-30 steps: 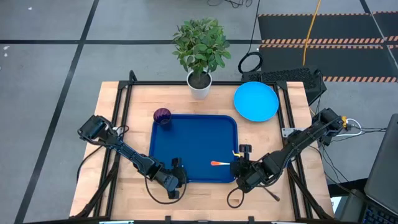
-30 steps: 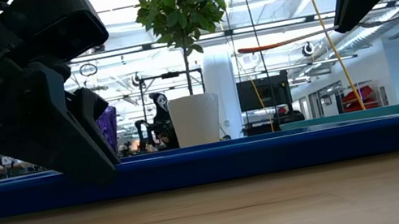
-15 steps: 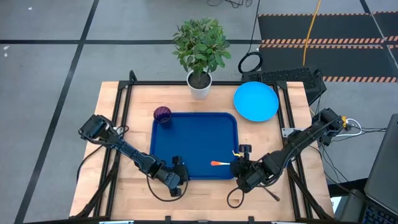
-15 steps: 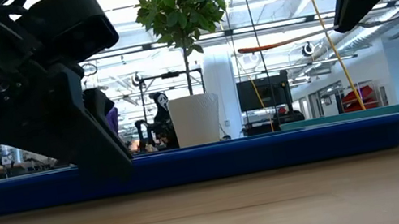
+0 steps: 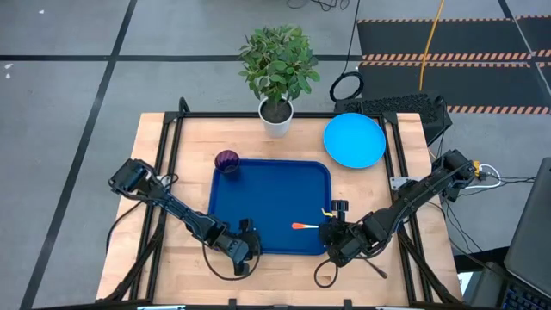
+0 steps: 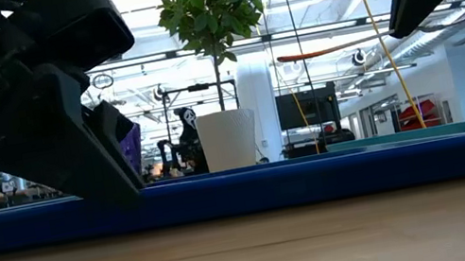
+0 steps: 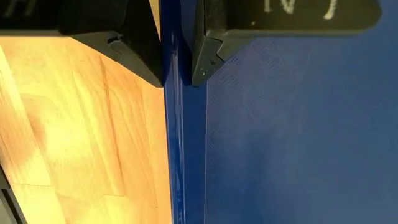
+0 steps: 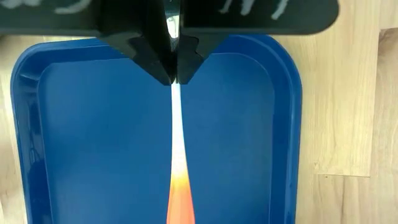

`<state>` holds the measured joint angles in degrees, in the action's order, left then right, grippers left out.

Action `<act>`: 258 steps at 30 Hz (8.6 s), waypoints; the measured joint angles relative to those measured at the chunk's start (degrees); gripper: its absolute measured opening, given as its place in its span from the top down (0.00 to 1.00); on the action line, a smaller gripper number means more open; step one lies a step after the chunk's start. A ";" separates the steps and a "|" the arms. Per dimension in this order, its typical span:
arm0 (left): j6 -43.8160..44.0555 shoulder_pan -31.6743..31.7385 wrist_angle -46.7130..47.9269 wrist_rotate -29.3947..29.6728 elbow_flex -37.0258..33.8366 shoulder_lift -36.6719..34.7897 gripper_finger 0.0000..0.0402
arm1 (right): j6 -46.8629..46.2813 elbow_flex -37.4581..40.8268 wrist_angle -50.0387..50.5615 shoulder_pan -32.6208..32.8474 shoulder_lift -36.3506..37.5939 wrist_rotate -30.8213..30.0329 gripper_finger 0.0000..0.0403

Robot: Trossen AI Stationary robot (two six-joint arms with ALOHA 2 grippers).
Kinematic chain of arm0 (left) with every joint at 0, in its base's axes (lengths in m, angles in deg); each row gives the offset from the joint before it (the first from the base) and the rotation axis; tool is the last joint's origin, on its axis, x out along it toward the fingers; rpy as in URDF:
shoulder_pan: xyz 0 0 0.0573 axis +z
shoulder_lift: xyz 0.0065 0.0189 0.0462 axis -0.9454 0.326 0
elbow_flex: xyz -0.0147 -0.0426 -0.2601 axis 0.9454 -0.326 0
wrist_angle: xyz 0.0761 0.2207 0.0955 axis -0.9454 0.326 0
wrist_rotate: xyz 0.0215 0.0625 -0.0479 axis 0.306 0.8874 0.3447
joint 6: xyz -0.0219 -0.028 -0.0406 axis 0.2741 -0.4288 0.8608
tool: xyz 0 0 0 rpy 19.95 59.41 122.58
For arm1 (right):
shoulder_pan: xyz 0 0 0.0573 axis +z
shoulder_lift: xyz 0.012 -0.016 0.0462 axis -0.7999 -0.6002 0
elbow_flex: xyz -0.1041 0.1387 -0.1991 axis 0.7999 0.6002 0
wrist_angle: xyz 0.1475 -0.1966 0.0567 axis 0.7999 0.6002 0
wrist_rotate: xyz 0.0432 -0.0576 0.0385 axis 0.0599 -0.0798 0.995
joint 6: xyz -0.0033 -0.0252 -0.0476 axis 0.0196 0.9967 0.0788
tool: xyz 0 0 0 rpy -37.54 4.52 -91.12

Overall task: Pick and place plate/cup/fork/spoon on tray
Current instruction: Put the orange fork on the blue tray, then put the light blue plate on the blue tray to the left of the orange fork

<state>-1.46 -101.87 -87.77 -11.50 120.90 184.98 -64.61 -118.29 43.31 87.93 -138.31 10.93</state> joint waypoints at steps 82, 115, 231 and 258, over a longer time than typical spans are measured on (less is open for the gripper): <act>-27.05 -0.79 11.05 14.19 0.10 -21.51 0.63 | 89.87 7.78 -7.93 -29.41 0.00 25.43 1.00; -31.46 7.77 15.33 16.72 0.08 -21.51 0.63 | 104.82 5.31 -9.77 -36.76 0.00 43.29 1.00; -25.44 13.14 17.28 16.35 0.04 -21.51 0.87 | 40.26 25.11 -10.38 -60.33 5.65 12.13 0.99; -24.01 13.14 17.04 16.61 0.04 -21.49 0.87 | 40.64 12.82 1.81 -30.25 18.04 6.28 1.00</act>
<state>-25.48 -88.73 -70.73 5.10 120.94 163.49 -23.97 -105.47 45.12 57.68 -120.27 17.21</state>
